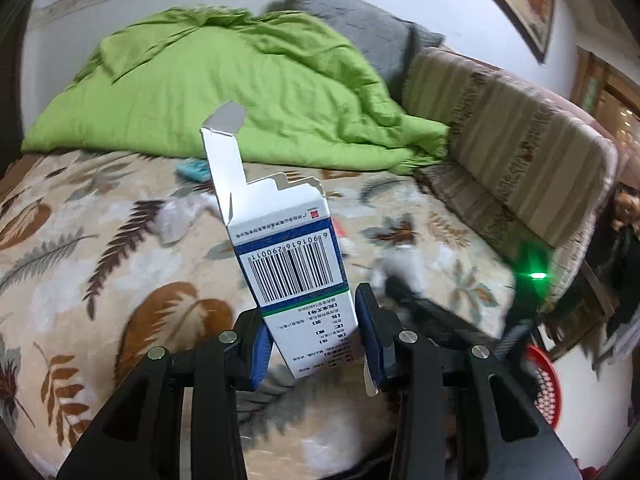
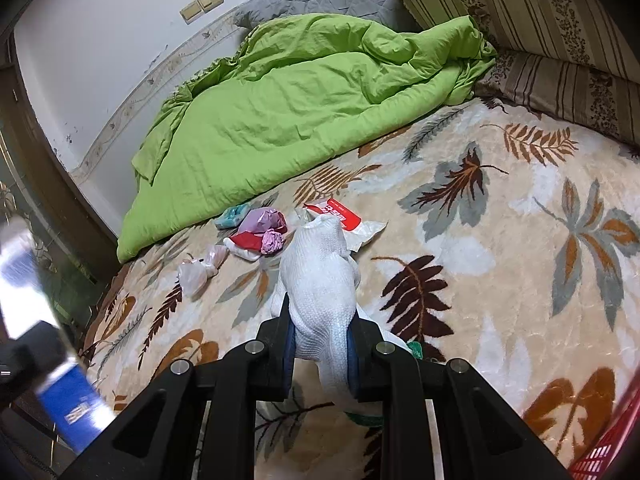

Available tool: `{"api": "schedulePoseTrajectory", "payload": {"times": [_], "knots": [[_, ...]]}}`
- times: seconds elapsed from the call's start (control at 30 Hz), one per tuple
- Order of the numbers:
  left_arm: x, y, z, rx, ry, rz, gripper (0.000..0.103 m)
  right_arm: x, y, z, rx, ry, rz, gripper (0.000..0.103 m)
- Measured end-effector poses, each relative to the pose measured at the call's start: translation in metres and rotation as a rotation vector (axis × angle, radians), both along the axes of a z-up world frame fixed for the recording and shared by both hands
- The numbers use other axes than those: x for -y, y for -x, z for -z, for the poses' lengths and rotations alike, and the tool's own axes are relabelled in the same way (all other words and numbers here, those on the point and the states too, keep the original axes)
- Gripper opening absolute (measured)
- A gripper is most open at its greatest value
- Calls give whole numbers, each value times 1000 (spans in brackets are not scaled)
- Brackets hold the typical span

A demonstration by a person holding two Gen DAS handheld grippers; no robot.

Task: Collect trash
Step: 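Lift the white box and white sock and carry them toward the red basket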

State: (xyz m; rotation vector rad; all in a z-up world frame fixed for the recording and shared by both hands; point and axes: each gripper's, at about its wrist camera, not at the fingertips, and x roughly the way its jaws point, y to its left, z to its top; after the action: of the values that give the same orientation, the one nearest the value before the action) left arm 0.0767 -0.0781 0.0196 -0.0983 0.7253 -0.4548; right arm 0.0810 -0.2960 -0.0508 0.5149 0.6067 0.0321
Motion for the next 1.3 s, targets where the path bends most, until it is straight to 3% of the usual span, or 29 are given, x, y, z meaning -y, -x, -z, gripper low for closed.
{"api": "schedulePoseTrajectory", "payload": {"times": [0.3,0.53,0.63,1.3], "knots": [[-30,-14,46,53,-103,-89,37,-9,-3,1,-13,37,-4,22],[-42,-18,77,80,-134,-110,37,-30,9,-7,13,122,-29,22],[-42,-20,85,69,-130,-105,37,-39,5,-7,1,158,-46,22],[-50,-34,103,31,-87,-89,37,-42,-20,10,-76,121,-67,22]]}}
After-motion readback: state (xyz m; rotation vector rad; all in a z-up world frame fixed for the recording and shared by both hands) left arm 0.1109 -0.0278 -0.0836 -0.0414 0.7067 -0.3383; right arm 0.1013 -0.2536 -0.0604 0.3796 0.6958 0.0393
